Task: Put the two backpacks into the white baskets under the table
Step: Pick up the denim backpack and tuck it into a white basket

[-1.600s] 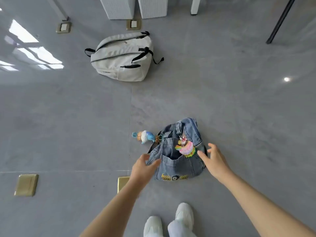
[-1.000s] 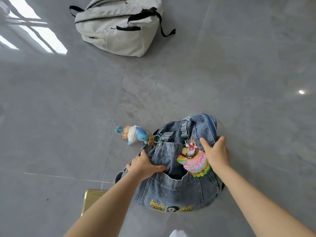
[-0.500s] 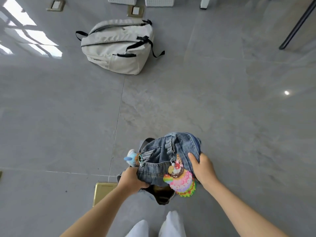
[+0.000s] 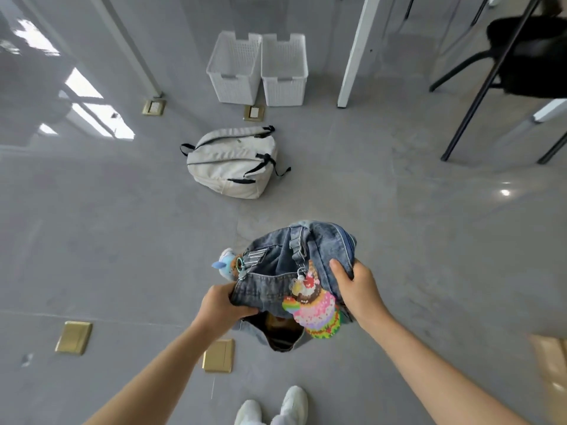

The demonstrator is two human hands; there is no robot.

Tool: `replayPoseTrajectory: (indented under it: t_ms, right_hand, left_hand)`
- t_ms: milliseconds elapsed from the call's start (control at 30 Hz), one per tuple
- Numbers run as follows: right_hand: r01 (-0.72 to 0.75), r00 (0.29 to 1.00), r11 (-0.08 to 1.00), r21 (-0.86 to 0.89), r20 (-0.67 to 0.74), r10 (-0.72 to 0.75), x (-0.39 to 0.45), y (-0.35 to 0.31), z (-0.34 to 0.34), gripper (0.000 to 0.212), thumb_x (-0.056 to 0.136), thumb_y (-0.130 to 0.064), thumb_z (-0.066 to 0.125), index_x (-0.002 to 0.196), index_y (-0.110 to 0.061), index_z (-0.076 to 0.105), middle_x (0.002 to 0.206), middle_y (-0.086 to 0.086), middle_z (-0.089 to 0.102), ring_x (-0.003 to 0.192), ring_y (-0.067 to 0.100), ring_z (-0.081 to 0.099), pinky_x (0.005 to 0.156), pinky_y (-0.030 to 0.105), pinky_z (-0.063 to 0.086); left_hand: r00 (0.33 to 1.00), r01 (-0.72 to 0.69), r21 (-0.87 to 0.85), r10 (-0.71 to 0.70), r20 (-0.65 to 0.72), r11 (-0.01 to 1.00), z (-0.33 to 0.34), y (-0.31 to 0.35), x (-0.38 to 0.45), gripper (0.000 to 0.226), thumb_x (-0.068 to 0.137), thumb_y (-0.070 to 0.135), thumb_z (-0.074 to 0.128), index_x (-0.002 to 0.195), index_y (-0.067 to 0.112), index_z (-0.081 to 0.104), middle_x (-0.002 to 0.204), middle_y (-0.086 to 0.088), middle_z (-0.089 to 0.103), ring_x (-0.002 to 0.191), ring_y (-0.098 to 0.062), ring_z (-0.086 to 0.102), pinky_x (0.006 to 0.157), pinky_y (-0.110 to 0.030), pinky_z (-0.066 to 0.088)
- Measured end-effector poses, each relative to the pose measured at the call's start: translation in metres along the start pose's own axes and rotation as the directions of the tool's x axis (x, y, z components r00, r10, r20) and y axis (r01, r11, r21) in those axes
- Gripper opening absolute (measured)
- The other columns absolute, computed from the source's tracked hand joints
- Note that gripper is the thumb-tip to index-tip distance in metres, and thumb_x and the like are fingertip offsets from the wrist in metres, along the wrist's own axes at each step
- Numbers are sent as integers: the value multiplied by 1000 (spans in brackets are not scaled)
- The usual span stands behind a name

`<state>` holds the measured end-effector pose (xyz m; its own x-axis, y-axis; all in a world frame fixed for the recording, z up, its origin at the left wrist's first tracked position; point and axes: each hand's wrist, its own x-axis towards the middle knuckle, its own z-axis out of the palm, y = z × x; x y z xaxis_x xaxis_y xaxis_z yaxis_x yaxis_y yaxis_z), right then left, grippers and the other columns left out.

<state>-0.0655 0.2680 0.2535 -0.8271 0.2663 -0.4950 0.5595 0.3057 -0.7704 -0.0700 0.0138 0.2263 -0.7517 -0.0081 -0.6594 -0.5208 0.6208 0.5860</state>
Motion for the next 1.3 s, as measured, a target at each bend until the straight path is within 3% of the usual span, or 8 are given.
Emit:
replayPoseTrajectory:
  t_ms: [100, 300, 467, 633, 867, 1067, 1200, 1300]
  right_hand:
    - [70, 997, 998, 3, -10, -70, -10, -59, -24, 27, 96, -31, 52, 101, -7, 64, 94, 11, 71, 90, 24, 67, 82, 43, 56]
    - [150, 989, 988, 38, -8, -150, -1, -171, -63, 26, 96, -30, 52, 95, -6, 64, 85, 10, 69, 80, 24, 65, 74, 40, 53]
    - [159, 987, 984, 76, -50, -155, 38, -241, -90, 30, 95, -18, 55, 65, -20, 51, 58, -7, 51, 54, 8, 48, 50, 14, 39]
    - [107, 992, 988, 113, -74, -99, 98, -304, -111, 26, 93, -13, 56, 68, -10, 51, 61, 3, 49, 56, 15, 44, 49, 22, 35]
    - [10, 997, 983, 181, -73, 3, 200, -365, -145, 4, 85, -13, 66, 85, -9, 65, 84, 9, 70, 78, 23, 63, 62, 30, 48]
    - [-170, 983, 957, 236, -22, 180, 323, -401, -171, 34, 76, -27, 75, 101, -5, 65, 104, 16, 72, 96, 31, 68, 85, 43, 54]
    - [-244, 970, 950, 197, 51, 238, 390, -423, -181, 37, 76, -39, 74, 93, -8, 61, 111, 21, 68, 92, 31, 65, 78, 40, 52]
    - [-289, 956, 947, 136, 94, 279, 438, -443, -183, 50, 67, -54, 75, 90, -12, 62, 109, 17, 70, 98, 33, 66, 90, 47, 55]
  left_hand:
    - [996, -40, -83, 34, -77, 996, -35, 51, -25, 23, 64, 5, 84, 84, 6, 73, 82, -18, 75, 70, -22, 66, 72, -42, 59]
    - [976, -171, -189, 140, -168, 967, -96, 150, -36, 21, 71, 1, 79, 78, 19, 70, 73, 5, 69, 68, -10, 65, 58, -14, 56]
    - [958, -245, -185, 208, -199, 952, -138, 213, -6, 18, 70, 2, 80, 84, 12, 74, 74, 4, 73, 71, -14, 70, 70, -28, 58]
    - [934, -322, -147, 288, -214, 935, -179, 284, 47, 22, 68, 5, 83, 88, 10, 74, 82, -2, 77, 81, -21, 73, 76, -37, 60]
    - [904, -390, -101, 360, -230, 915, -211, 369, 125, 18, 69, 4, 82, 83, 9, 72, 79, 1, 72, 68, -2, 64, 67, -21, 54]
    - [871, -435, 0, 422, -251, 900, -228, 435, 210, 22, 66, 10, 85, 69, 24, 68, 65, 14, 68, 65, -4, 59, 68, -29, 52]
    - [861, -438, 30, 429, -272, 899, -238, 471, 253, 32, 65, 8, 85, 69, 33, 66, 69, 13, 69, 67, 5, 60, 65, -12, 48]
    - [878, -413, 32, 407, -250, 910, -247, 492, 286, 38, 65, 7, 84, 69, 39, 64, 75, 35, 68, 70, 12, 61, 65, -3, 44]
